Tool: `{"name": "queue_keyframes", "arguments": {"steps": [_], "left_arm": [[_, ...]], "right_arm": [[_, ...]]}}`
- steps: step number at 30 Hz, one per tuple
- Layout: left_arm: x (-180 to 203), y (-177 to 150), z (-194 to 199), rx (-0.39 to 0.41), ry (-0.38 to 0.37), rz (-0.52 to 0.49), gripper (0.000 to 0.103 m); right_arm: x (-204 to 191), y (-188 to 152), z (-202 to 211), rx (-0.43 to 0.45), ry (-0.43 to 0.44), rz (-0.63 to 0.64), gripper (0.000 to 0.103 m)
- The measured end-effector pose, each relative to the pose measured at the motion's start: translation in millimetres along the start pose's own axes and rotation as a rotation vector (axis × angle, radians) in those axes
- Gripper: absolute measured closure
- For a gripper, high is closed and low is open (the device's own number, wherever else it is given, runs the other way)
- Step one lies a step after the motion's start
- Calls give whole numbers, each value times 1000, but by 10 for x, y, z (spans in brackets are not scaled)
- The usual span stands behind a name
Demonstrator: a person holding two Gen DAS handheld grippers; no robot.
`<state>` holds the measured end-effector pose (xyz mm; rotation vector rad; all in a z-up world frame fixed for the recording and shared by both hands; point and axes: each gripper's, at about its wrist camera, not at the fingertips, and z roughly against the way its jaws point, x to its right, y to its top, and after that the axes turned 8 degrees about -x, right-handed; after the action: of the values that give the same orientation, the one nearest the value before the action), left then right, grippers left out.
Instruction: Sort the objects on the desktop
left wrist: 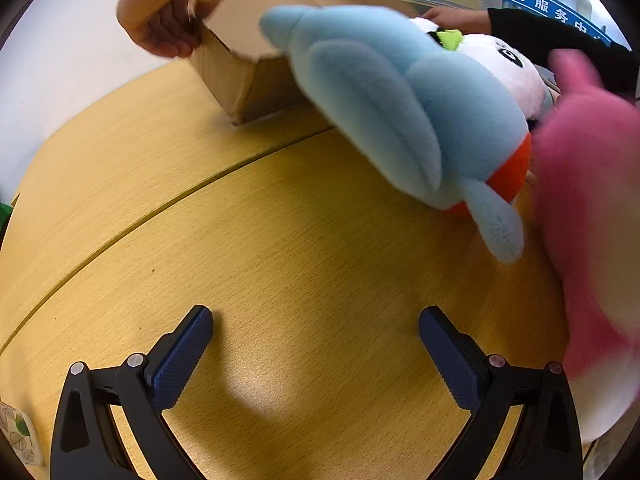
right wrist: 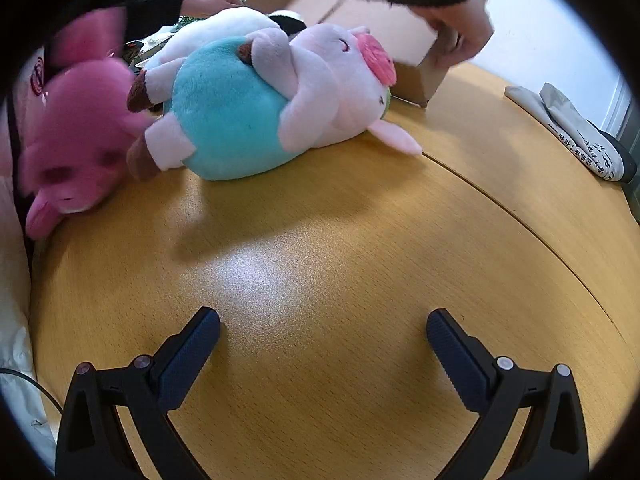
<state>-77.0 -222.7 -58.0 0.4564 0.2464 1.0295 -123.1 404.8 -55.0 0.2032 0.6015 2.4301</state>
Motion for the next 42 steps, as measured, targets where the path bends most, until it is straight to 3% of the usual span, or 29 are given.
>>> {"name": "queue_keyframes", "arguments": {"steps": [30, 36, 42], "left_arm": [[-208, -63, 114, 0, 0, 1, 0], [21, 3, 92, -1, 1, 0, 0], [-35, 35, 52, -1, 0, -1, 0]], "right_arm": [[-10, -31, -7, 1, -1, -1, 0], [-14, -24, 4, 1, -1, -1, 0], [-14, -20, 7, 1, -1, -1, 0]]}}
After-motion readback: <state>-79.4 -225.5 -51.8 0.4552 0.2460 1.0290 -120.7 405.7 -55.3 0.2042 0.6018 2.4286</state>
